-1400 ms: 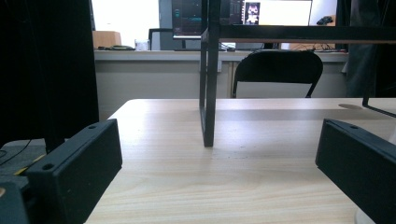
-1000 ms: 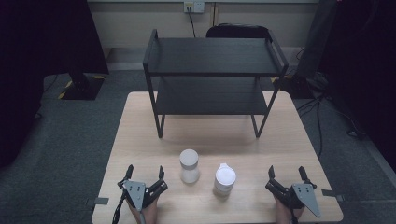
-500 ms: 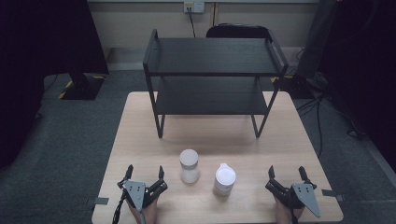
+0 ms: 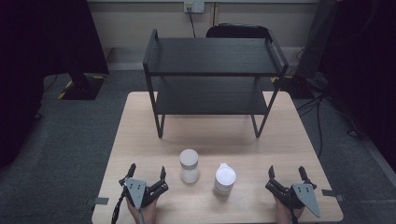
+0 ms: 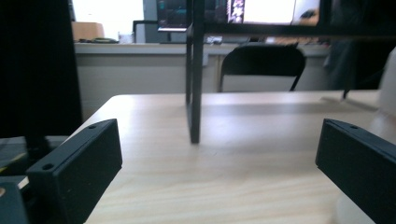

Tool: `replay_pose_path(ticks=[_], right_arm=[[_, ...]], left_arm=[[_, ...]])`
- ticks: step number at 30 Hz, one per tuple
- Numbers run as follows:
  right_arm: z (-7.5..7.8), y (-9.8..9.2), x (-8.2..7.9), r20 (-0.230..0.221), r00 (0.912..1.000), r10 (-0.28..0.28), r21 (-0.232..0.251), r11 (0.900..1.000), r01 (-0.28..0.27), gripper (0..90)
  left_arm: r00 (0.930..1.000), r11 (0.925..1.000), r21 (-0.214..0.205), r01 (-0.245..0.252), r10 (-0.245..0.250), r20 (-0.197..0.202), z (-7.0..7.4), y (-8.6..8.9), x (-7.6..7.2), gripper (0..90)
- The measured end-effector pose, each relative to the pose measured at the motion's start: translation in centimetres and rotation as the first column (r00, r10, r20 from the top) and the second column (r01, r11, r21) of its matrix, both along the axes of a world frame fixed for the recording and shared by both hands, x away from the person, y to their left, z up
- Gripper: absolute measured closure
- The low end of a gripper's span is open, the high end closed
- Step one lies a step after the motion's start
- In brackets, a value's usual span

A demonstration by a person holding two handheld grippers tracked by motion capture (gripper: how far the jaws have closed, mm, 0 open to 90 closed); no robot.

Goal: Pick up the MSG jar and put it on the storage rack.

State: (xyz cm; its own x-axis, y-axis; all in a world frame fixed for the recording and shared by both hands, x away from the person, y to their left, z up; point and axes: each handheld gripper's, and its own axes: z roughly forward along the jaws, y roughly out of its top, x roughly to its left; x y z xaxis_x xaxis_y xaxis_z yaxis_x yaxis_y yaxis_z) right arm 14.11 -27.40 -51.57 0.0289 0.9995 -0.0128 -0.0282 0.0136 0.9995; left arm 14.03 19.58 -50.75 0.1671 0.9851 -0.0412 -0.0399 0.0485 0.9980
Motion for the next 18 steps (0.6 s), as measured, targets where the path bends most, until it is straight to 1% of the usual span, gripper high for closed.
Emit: replay_pose_path(ticks=[1, 2, 3, 4, 5, 6, 7, 8, 9, 10, 11, 12, 13, 14, 15, 16, 17, 18], right_arm=[[0.0, 0.0, 0.0, 0.000, 1.0000, 0.000, 0.000, 1.0000, 0.000, 0.0], [0.0, 0.0, 0.0, 0.000, 1.0000, 0.000, 0.000, 1.0000, 0.000, 0.0], [0.0, 0.0, 0.0, 0.000, 1.0000, 0.000, 0.000, 1.0000, 0.000, 0.0], [0.0, 0.0, 0.0, 0.000, 1.0000, 0.000, 0.000, 1.0000, 0.000, 0.0], [0.0, 0.0, 0.0, 0.000, 1.0000, 0.000, 0.000, 1.0000, 0.000, 0.0], [0.0, 0.0, 0.0, 0.000, 1.0000, 0.000, 0.000, 1.0000, 0.000, 0.0], [0.0, 0.0, 0.0, 0.000, 1.0000, 0.000, 0.000, 1.0000, 0.000, 0.0], [0.0, 0.0, 0.0, 0.000, 1.0000, 0.001, 0.001, 1.0000, -0.001, 0.0], [0.0, 0.0, 0.0, 0.000, 1.0000, 0.001, 0.000, 1.0000, -0.001, 0.0], [0.0, 0.0, 0.0, 0.000, 1.0000, 0.001, 0.001, 1.0000, -0.001, 0.0], [0.0, 0.0, 0.0, 0.000, 1.0000, 0.001, 0.000, 1.0000, -0.001, 0.0], [0.0, 0.0, 0.0, 0.000, 1.0000, 0.001, 0.000, 1.0000, -0.001, 0.0], [0.0, 0.0, 0.0, 0.000, 1.0000, 0.001, 0.000, 1.0000, -0.001, 0.0], [0.0, 0.0, 0.0, 0.000, 1.0000, 0.001, 0.000, 1.0000, -0.001, 0.0], [0.0, 0.0, 0.0, 0.000, 1.0000, 0.001, 0.000, 1.0000, -0.001, 0.0], [0.0, 0.0, 0.0, 0.000, 1.0000, 0.001, 0.000, 1.0000, -0.001, 0.0], [0.0, 0.0, 0.0, 0.000, 1.0000, 0.001, 0.001, 1.0000, -0.001, 0.0], [0.0, 0.0, 0.0, 0.000, 1.0000, 0.001, 0.001, 1.0000, -0.001, 0.0]], left_arm=[[0.9996, 0.9996, -0.002, 0.027, -0.027, 0.005, 0.4, 0.4, 0.0, 2.5], [0.9993, 0.9993, 0.000, 0.038, -0.038, 0.002, 0.6, 0.5, 0.0, 3.3], [0.9982, 0.9982, 0.001, 0.060, -0.060, -0.010, 1.7, 0.8, 0.0, 1.4], [0.9971, 0.9971, -0.004, 0.076, -0.076, 0.002, 1.9, 1.0, 0.0, 0.0], [0.9948, 0.9954, -0.002, 0.096, -0.096, 0.035, 1.9, 1.2, 0.1, 0.0], [0.9948, 0.9954, -0.002, 0.096, -0.096, 0.035, 1.9, 1.2, 0.1, 0.0], [0.9922, 0.9943, 0.009, 0.107, -0.107, 0.065, 1.8, 1.3, 0.1, 0.0], [0.9922, 0.9946, 0.034, 0.099, -0.101, 0.073, 2.1, 1.1, 0.0, 0.0], [0.9927, 0.9932, 0.038, 0.110, -0.111, 0.047, 3.3, 0.9, -0.2, 0.0], [0.9903, 0.9910, 0.015, 0.133, -0.134, 0.039, 3.7, 1.1, -0.2, 0.0], [0.9903, 0.9910, 0.015, 0.133, -0.134, 0.039, 3.7, 1.1, -0.2, 0.0], [0.9866, 0.9870, -0.006, 0.161, -0.160, 0.030, 4.2, 1.2, -0.1, 0.0], [0.9792, 0.9796, 0.001, 0.201, -0.201, 0.031, 4.6, 1.3, 0.1, 0.0], [0.9737, 0.9742, 0.013, 0.225, -0.226, 0.033, 4.8, 1.3, 0.3, 0.0], [0.9737, 0.9742, 0.013, 0.225, -0.226, 0.033, 4.8, 1.3, 0.3, 2.1], [0.9611, 0.9629, 0.032, 0.268, -0.270, 0.060, 4.8, 1.3, 0.6, 4.8], [0.9569, 0.9591, 0.033, 0.281, -0.283, 0.066, 5.0, 1.1, 0.8, 5.4], [0.9569, 0.9591, 0.033, 0.281, -0.283, 0.066, 5.0, 1.1, 0.8, 4.2]])
